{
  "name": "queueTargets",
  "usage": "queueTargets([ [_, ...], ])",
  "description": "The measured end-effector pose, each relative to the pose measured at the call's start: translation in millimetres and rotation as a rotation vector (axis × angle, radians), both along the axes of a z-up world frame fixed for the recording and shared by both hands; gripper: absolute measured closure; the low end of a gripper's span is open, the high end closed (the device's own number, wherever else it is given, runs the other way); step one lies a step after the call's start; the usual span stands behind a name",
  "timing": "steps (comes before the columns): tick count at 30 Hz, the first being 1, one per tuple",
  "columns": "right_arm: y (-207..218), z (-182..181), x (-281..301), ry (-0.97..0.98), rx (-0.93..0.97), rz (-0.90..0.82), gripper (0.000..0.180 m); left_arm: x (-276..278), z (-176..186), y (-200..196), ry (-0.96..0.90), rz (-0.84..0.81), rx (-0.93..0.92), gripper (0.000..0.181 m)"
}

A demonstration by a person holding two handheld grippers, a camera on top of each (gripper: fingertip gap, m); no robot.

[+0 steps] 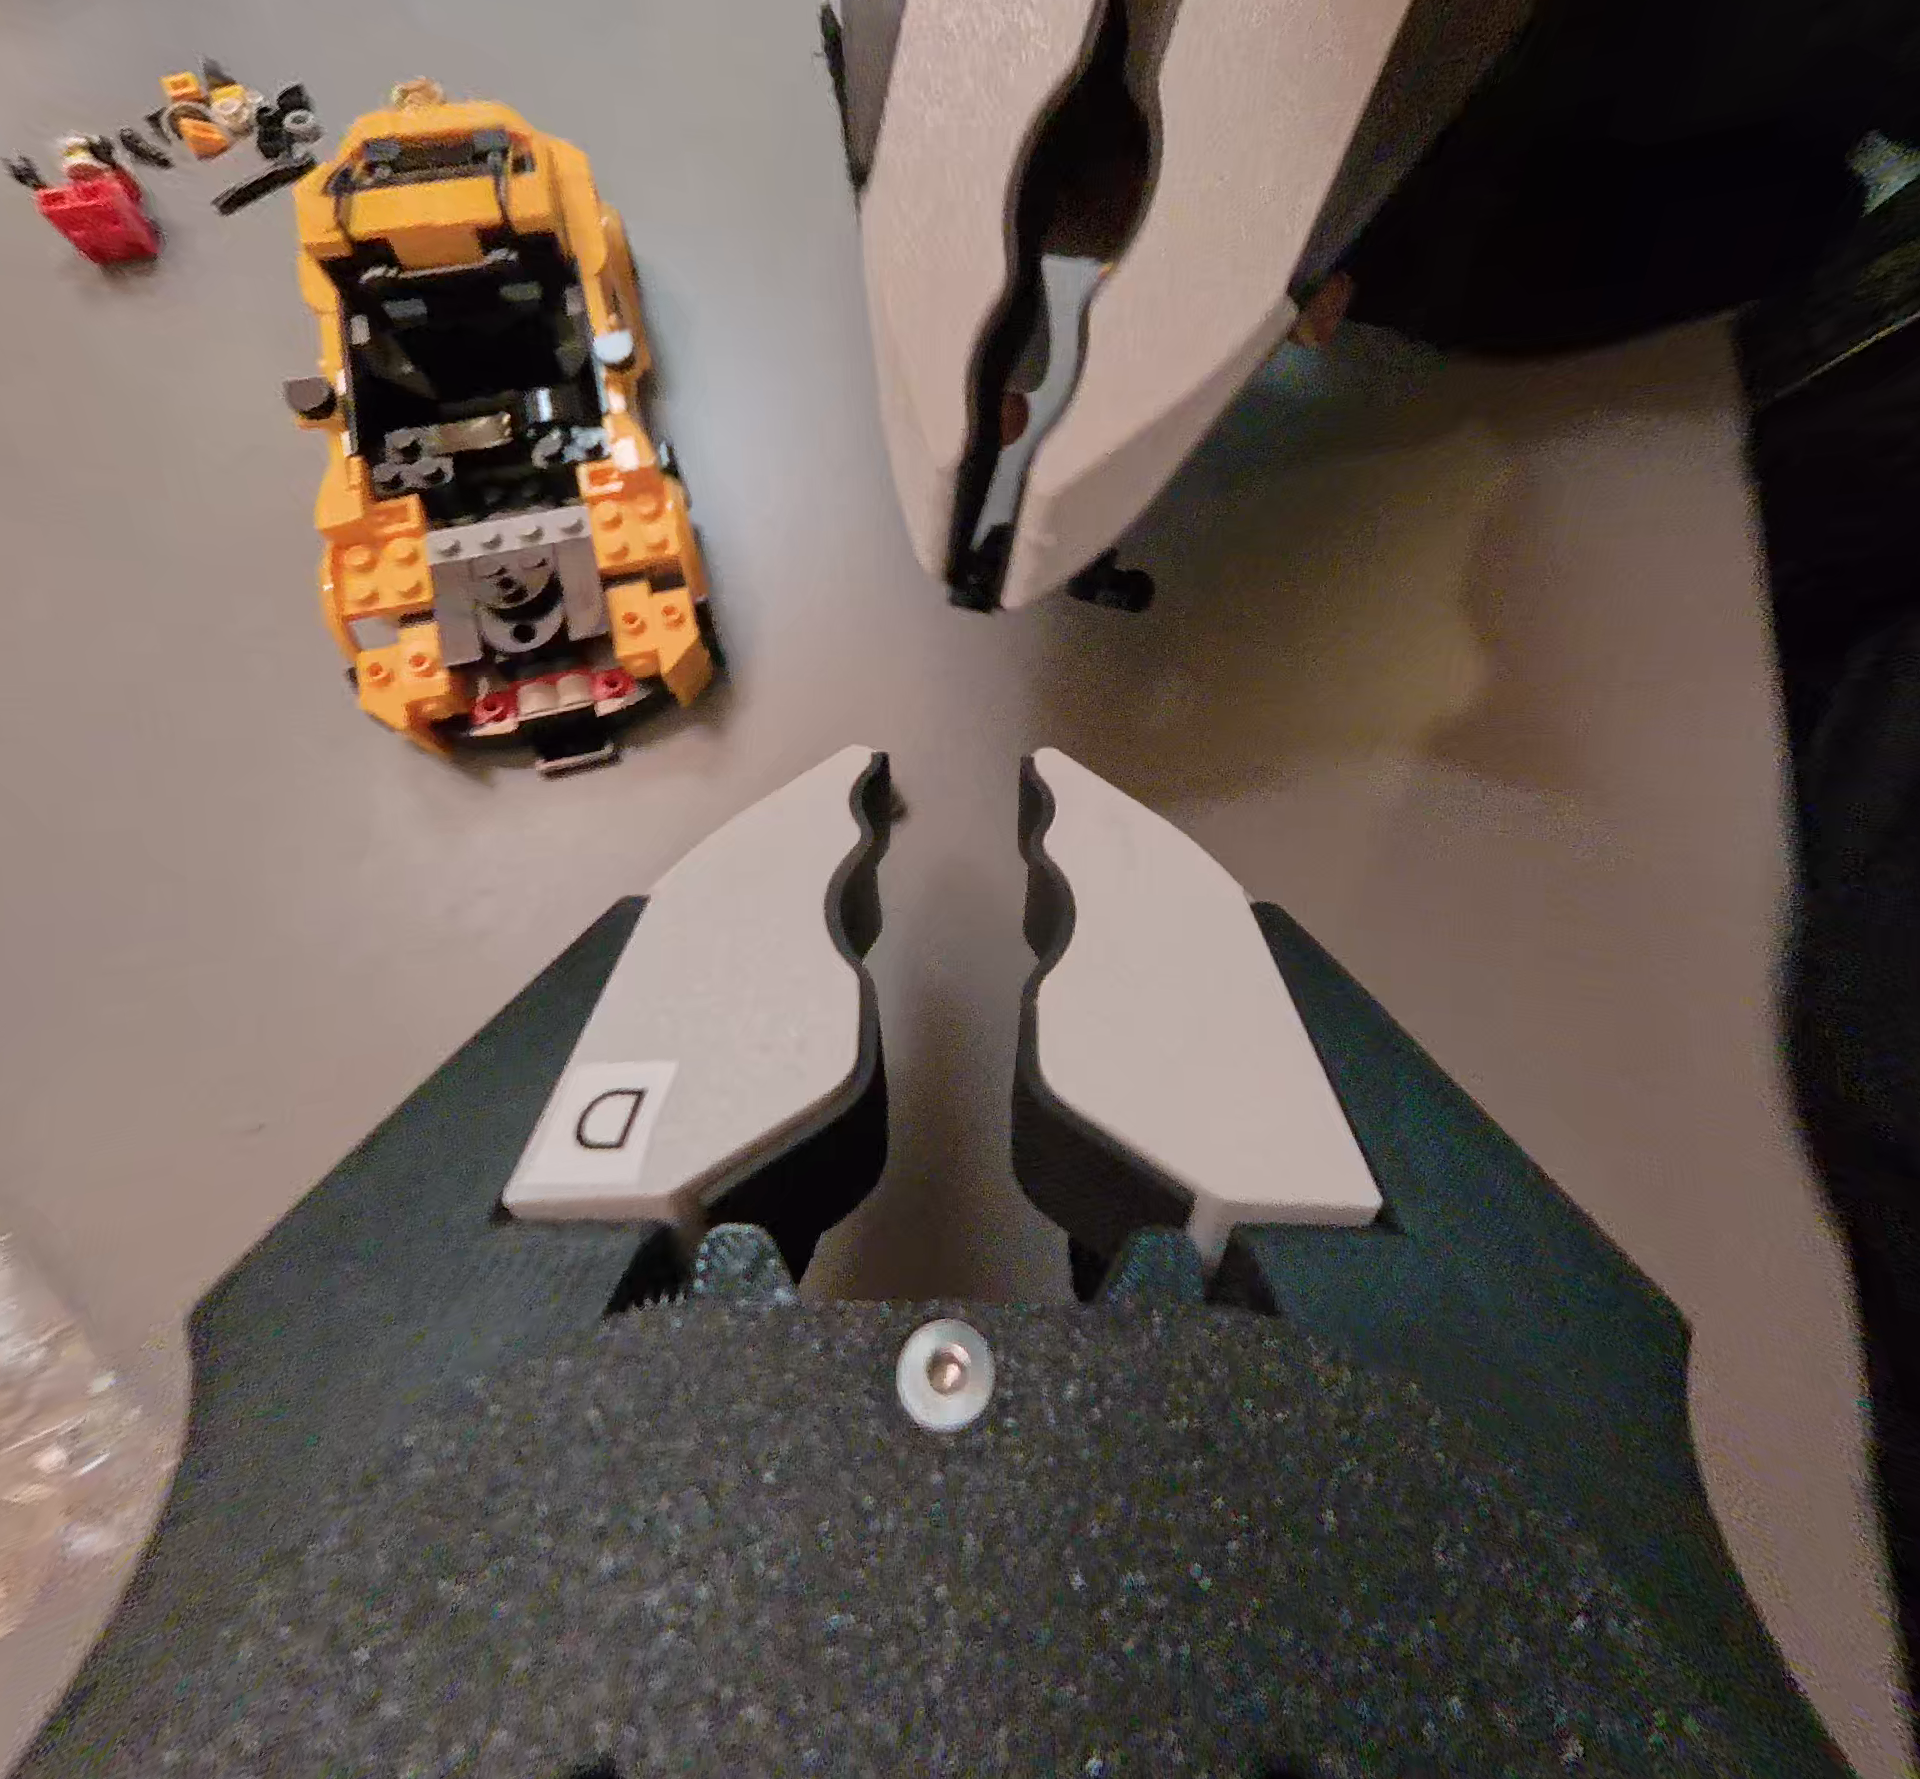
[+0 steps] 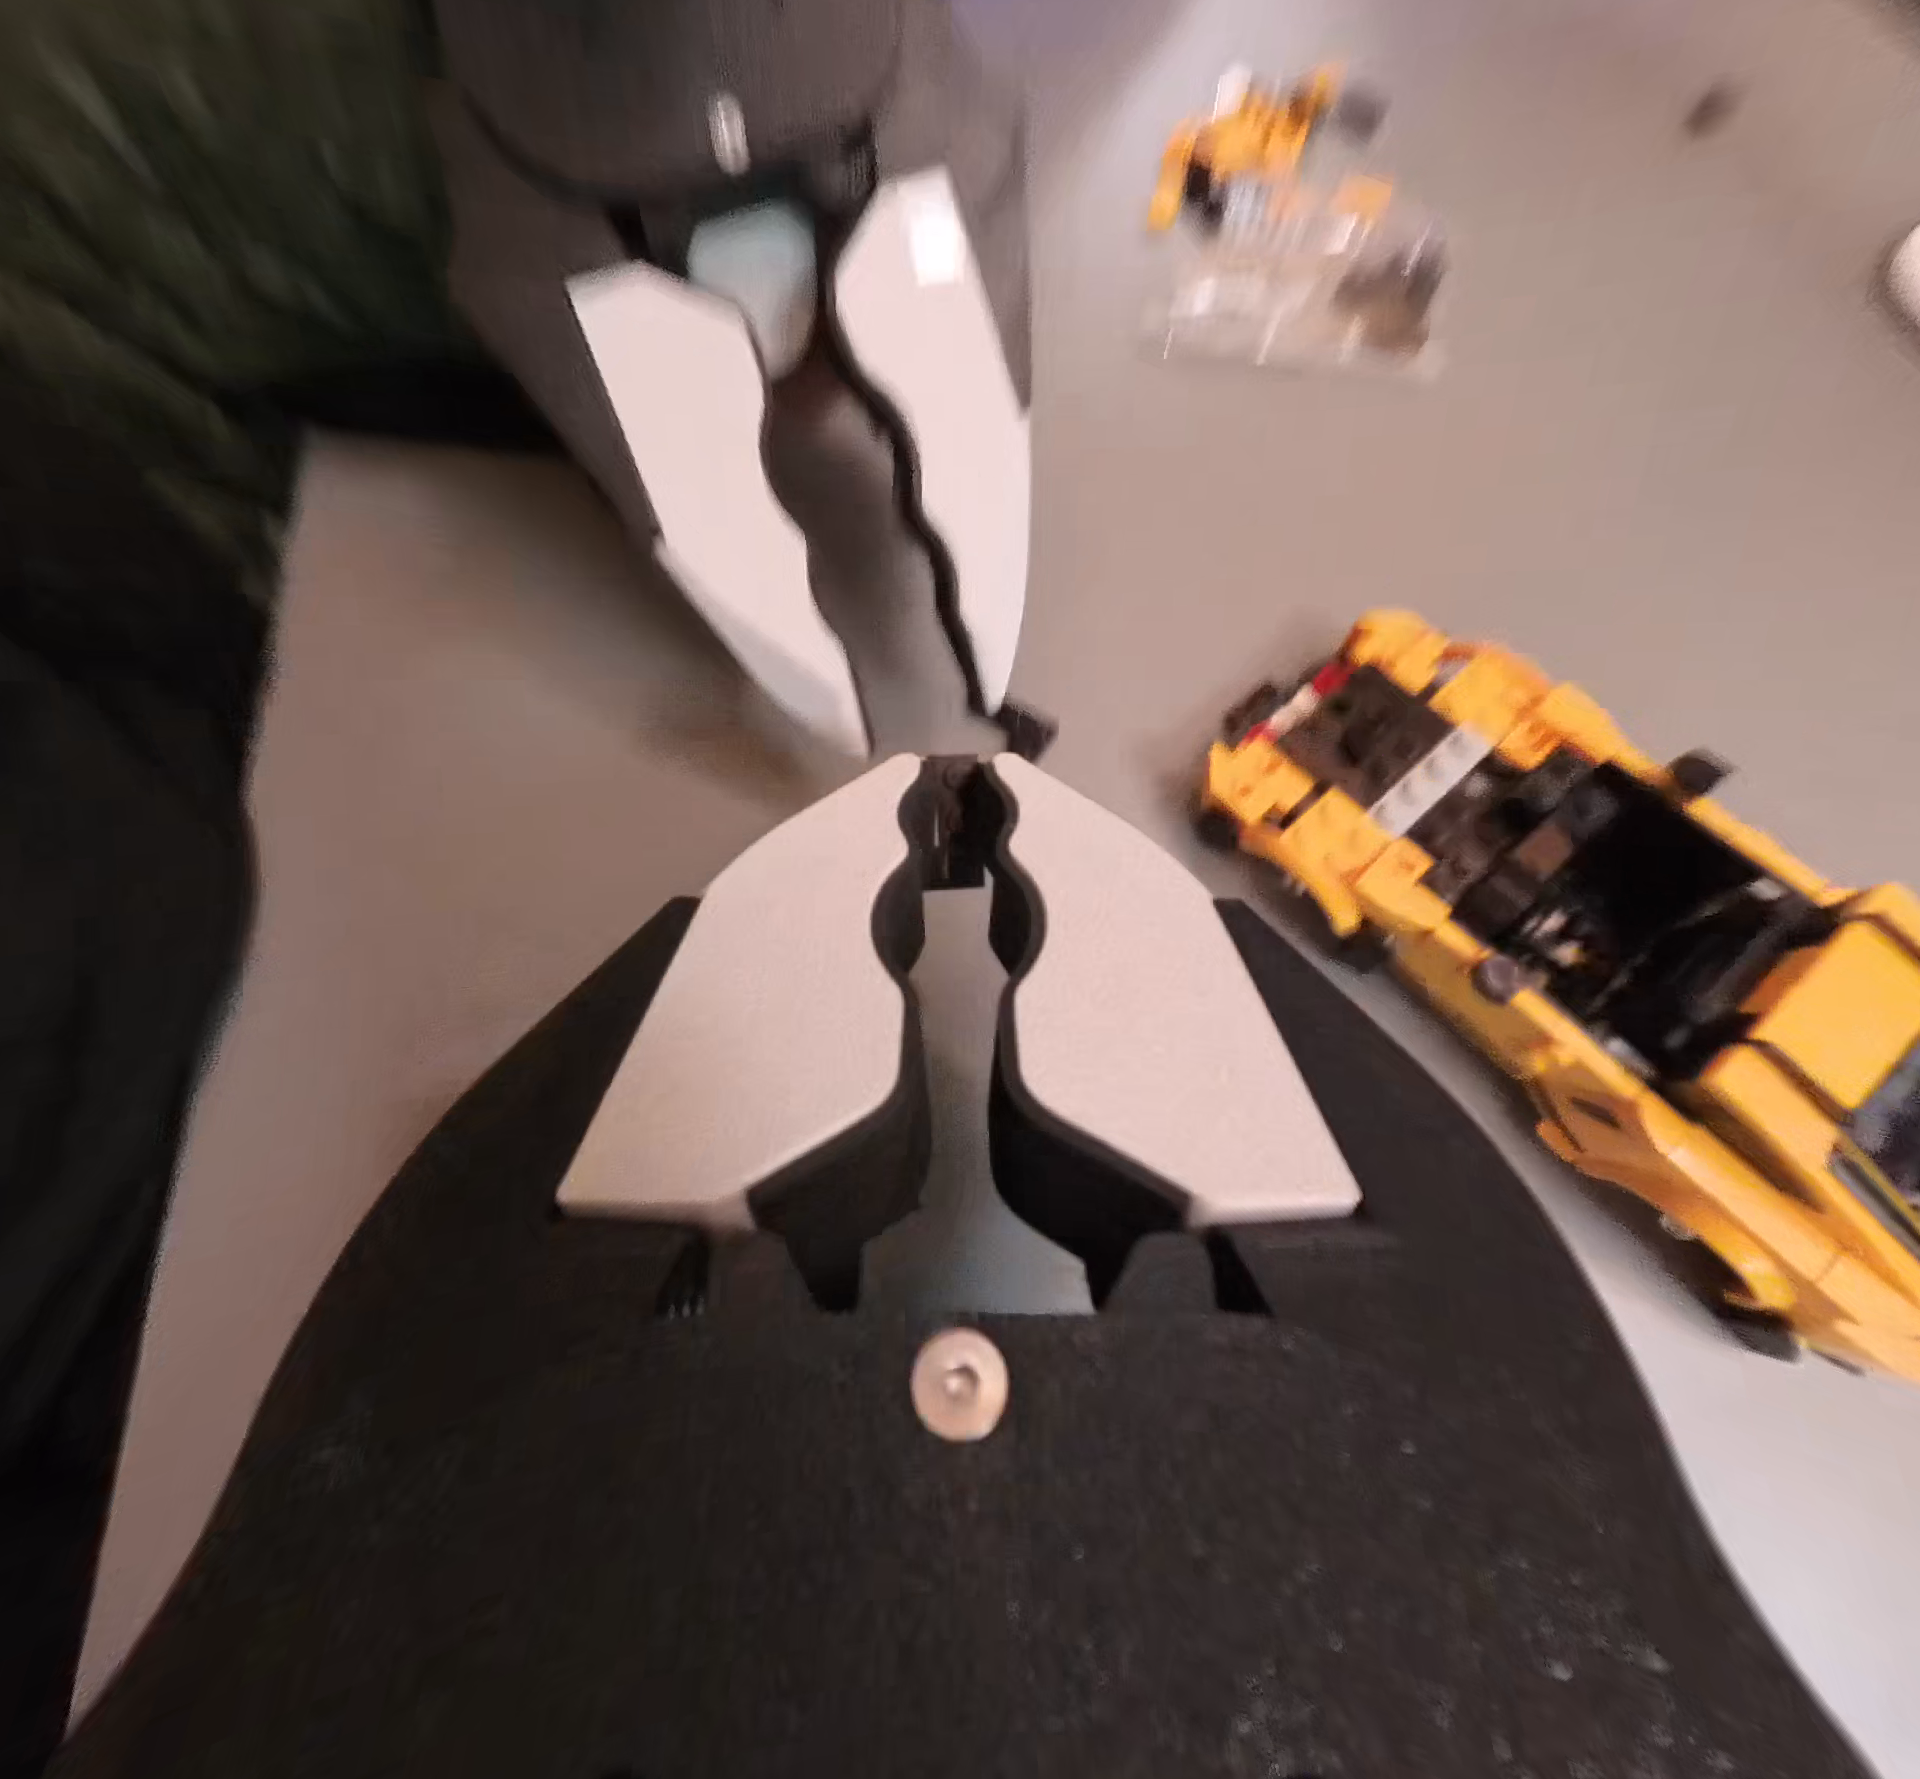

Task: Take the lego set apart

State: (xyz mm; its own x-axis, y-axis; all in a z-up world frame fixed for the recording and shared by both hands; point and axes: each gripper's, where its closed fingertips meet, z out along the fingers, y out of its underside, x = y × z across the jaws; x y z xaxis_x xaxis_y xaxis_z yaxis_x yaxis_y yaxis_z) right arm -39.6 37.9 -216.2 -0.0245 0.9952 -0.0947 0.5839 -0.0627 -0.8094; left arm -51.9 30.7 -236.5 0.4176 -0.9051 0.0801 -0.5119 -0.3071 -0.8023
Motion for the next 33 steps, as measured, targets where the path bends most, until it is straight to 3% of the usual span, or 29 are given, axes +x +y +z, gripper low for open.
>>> queueTargets([
  [1, 3.5, 15.1, -1.4, 0.096, -0.016, -0.023, 0.173, 4.7, 5.3, -1.9, -0.057, 0.0, -0.035, 0.156],
  [5, 18.8, 43.0, -1.3, 0.269, 0.006, -0.114, 0.173, 23.1, 34.9, -5.8, -0.333, 0.018, -0.204, 0.149],
  [8, 22.7, 50.8, -5.1, 0.326, 0.048, -0.16, 0.173, 30.5, 49.0, 0.6, -0.434, 0.068, -0.233, 0.152],
  [14, 27.1, 63.9, -5.5, 0.409, 0.144, -0.205, 0.173, 28.7, 63.4, 10.2, -0.465, 0.134, -0.138, 0.172],
  [24, 13.3, 79.8, -1.9, 0.539, 0.24, -0.133, 0.173, 12.0, 67.0, 20.3, -0.512, 0.205, -0.177, 0.177],
  [27, 10.6, 78.5, -3.7, 0.516, 0.368, -0.129, 0.173, 5.1, 67.3, 22.3, -0.528, 0.213, -0.194, 0.177],
  [33, 14.7, 71.4, -0.3, 0.494, 0.291, -0.117, 0.173, 5.9, 52.7, 20.8, -0.469, 0.198, -0.234, 0.177],
])
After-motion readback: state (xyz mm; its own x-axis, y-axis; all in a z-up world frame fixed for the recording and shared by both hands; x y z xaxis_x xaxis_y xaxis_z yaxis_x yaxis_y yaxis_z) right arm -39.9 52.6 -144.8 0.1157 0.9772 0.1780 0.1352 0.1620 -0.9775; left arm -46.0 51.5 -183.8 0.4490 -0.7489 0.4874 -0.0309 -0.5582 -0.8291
